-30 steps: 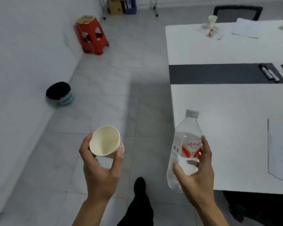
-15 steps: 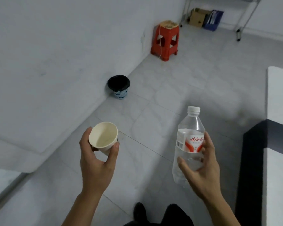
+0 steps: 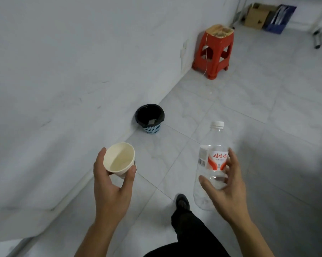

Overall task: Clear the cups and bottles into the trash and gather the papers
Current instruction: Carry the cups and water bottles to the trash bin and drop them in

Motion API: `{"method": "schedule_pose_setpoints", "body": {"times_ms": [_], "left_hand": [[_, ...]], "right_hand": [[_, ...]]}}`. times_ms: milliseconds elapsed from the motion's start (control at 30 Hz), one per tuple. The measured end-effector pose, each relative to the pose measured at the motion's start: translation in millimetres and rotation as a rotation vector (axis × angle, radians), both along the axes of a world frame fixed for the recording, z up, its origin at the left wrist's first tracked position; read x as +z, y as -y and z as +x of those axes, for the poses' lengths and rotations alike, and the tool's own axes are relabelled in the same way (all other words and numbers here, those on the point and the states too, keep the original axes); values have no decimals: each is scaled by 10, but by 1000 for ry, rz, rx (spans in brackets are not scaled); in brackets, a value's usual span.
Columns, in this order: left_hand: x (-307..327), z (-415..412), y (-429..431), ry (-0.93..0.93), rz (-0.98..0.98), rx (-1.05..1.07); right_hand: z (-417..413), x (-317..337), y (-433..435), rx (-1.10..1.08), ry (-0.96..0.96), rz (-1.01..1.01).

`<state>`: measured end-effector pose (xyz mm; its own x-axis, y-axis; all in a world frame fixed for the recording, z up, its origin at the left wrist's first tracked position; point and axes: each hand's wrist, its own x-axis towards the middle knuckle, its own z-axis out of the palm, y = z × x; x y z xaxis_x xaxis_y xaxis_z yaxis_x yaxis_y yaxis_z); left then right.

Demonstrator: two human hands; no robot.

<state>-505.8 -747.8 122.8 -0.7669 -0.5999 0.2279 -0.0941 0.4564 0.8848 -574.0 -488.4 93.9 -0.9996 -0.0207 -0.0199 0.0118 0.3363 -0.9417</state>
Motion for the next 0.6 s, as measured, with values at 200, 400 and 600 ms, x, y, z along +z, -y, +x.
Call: {"method": "schedule_pose_setpoints", "body": {"times_ms": [200, 400, 600], "left_hand": [[236, -1276, 681, -12, 27, 81], [-79, -2535, 1515, 51, 65, 127], [-523, -4007, 2394, 145, 49, 11]], "right_hand": [[-1712, 245, 840, 135, -7, 60], [-3008, 26, 1776, 171, 46, 72], [-4156, -373, 2659, 158, 173, 111]]}}
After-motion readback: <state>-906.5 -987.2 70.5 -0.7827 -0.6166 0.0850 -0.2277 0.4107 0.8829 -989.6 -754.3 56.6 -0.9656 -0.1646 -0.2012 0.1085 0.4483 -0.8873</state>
